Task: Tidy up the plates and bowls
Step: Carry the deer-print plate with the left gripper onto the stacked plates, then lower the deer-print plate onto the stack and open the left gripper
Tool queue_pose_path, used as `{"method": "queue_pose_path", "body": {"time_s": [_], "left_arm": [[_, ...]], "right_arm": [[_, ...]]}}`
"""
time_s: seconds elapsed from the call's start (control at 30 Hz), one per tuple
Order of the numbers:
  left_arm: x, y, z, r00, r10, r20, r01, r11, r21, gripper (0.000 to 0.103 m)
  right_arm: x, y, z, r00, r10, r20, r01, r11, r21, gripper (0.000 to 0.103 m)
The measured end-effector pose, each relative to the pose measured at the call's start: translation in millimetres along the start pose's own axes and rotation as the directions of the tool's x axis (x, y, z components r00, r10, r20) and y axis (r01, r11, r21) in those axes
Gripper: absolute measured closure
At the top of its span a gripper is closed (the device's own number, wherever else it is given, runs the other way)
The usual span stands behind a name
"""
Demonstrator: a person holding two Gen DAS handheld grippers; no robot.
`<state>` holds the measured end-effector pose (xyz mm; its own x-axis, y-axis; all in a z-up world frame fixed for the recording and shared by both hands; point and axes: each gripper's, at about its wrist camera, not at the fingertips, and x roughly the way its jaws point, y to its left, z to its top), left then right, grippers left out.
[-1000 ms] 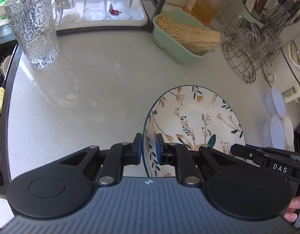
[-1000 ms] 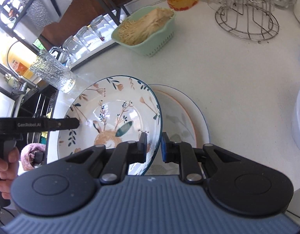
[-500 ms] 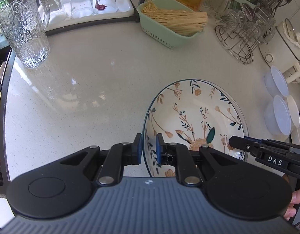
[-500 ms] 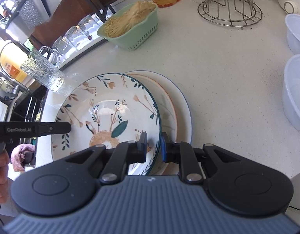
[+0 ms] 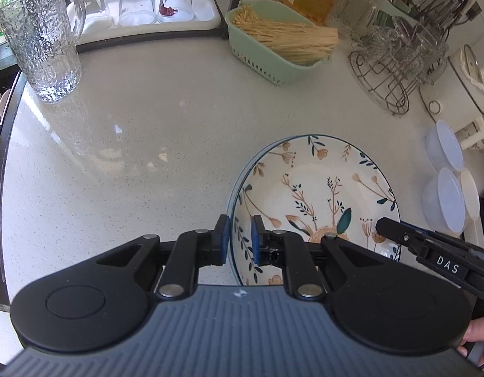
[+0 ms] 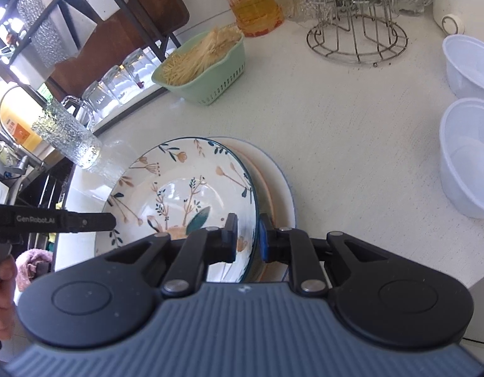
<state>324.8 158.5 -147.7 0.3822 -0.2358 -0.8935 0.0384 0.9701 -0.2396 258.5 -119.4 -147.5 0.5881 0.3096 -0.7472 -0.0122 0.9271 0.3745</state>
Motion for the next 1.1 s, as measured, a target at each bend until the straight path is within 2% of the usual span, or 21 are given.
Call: {"method": "queue_pose_path", "body": {"time_s": [0.2,0.3,0.4,0.47,0.73,1.1], "left_arm": [[1,-14,-1,1.0,0.0,0.007,0.0,1.0,0.02,0.087],[-2,-19,-3,1.0,0.0,0.013,0.0,1.0,0.024,0.087],[-2,-21,-6,1.0,0.011,0.006,-0.011,1.0,0.02,0.087],[-3,-21,-8,1.0,0.012,0.009,-0.012,1.0,0.008,0.087],[-25,-32,-13,0.999,-0.007,0.049,0.006,1.0,0.016,0.087],[-83,-70,-32,0.983,-0.028,0.182,0.023,0.999,0.031,0.087]], "right_arm": [[-6,-2,3,1.0,0.005,0.023,-0.004,1.0,-0.01,0.086],[-9,4,0,0.998,-0.054,0.042,0.057,0.997,-0.055,0.084],[-12,13,-2,0.995,-0.074,0.059,0.082,0.988,-0.135,0.084],[-13,18,-2,0.996,-0.063,0.069,0.074,0.981,-0.177,0.084],[-36,27,3,0.991,-0.033,0.13,0.054,0.985,-0.164,0.084],[-101,30,4,0.976,0.019,0.216,0.017,0.986,-0.164,0.084]]}}
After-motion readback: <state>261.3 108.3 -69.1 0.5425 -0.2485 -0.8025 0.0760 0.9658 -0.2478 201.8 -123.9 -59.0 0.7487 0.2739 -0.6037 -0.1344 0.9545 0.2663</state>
